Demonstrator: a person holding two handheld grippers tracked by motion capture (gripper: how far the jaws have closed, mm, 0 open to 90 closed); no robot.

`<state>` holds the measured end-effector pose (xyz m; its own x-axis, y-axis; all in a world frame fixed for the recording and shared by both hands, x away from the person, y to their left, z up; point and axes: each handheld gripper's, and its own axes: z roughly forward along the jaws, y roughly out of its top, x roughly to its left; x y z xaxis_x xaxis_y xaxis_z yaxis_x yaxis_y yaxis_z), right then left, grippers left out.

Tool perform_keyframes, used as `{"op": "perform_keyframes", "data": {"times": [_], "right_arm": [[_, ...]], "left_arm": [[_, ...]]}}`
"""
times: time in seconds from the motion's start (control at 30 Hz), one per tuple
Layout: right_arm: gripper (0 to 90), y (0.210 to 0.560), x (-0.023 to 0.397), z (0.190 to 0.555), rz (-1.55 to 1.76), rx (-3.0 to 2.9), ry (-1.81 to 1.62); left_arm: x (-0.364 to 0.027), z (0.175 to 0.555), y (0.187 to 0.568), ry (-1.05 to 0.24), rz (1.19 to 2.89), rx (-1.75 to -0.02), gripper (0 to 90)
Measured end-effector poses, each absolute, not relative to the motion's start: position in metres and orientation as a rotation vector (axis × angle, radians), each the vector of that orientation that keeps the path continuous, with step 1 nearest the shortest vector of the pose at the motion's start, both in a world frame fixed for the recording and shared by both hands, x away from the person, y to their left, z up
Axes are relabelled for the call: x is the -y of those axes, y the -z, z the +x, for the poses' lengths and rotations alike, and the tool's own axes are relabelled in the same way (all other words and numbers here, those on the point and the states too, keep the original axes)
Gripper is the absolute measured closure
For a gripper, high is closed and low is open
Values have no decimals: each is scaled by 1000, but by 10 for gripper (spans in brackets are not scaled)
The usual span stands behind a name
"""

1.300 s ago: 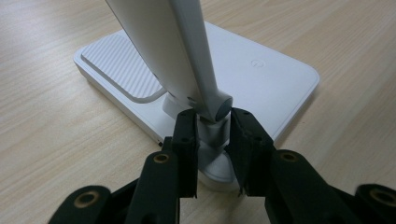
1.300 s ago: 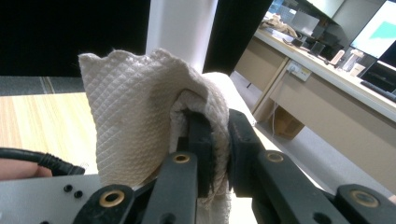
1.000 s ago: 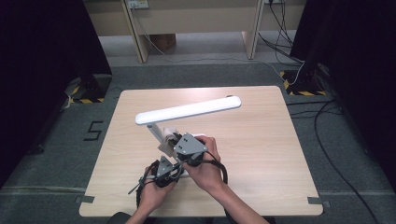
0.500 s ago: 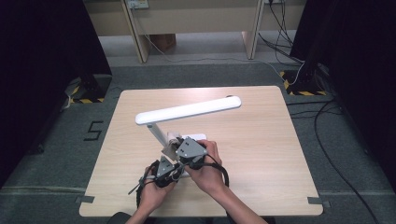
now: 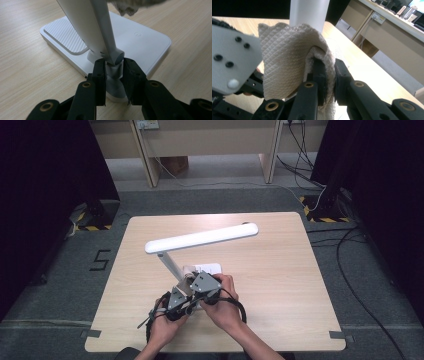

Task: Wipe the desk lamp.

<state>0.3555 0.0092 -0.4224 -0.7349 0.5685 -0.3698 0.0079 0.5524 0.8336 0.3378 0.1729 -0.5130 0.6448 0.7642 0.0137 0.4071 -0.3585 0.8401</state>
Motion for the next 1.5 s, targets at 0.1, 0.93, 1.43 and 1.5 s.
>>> {"op": "perform_keyframes", "data": {"times": [0.1, 0.93, 1.43, 1.5], "right_arm": [[825, 428, -9, 356, 466, -2172, -1140], [825, 453, -4, 363, 506, -2246, -1084], [825, 469, 0, 367, 512, -2304, -1028], [825, 471, 0, 368, 513, -2310, -1028]], "left_arm": [[-173, 338, 513, -520, 1993, -915, 718], [-173, 338, 513, -520, 1993, -914, 718], [-174, 338, 513, -519, 1994, -910, 717], [-174, 338, 513, -519, 1993, -910, 717]]}}
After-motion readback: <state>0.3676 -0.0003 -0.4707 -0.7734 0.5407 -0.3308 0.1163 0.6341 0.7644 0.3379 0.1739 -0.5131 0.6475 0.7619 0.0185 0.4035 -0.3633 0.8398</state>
